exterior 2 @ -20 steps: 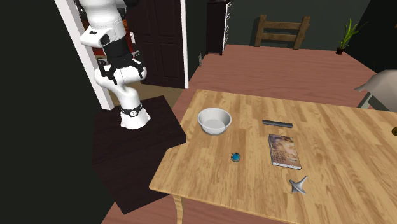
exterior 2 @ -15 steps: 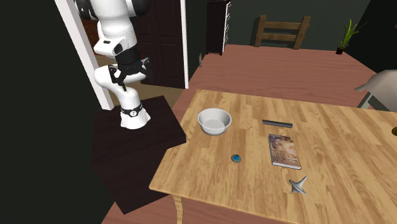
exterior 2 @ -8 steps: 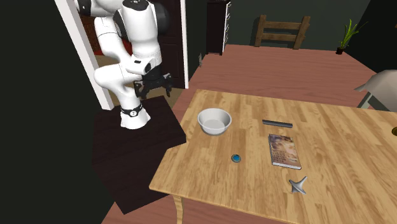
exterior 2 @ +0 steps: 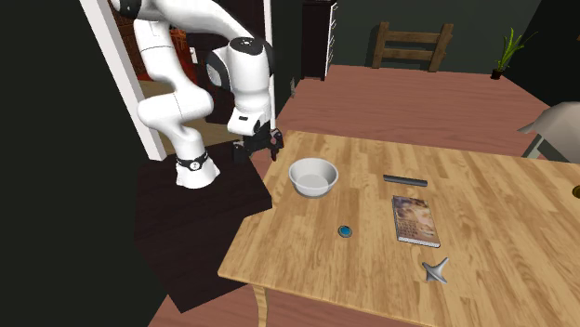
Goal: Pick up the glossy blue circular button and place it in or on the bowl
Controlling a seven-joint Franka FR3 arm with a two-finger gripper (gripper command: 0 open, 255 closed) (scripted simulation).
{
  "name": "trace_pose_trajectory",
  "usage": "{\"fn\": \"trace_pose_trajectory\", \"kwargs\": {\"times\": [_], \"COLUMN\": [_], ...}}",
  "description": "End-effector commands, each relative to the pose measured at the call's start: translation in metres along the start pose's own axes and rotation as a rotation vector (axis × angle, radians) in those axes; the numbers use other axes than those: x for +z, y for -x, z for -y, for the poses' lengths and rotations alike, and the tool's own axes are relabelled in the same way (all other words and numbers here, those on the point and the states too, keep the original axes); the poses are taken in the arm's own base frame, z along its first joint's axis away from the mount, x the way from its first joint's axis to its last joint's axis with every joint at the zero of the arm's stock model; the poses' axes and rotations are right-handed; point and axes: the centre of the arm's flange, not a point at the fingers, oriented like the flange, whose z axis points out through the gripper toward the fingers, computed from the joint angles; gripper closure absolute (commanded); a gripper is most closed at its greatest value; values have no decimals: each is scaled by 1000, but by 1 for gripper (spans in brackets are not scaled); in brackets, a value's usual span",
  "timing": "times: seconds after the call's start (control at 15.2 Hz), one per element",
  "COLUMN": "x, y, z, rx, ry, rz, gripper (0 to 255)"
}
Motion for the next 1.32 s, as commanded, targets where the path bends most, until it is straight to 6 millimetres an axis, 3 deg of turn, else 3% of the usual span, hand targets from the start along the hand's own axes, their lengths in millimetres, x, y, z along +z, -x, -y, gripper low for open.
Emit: {"fn": "trace_pose_trajectory", "kwargs": {"times": [0.0,1.25], "x": [16,183], "y": [-13,-109], "z": [18,181], "rx": [-3,-37], "ry": [3,48], "rz": [-7,-59], "gripper": [0,0]}}
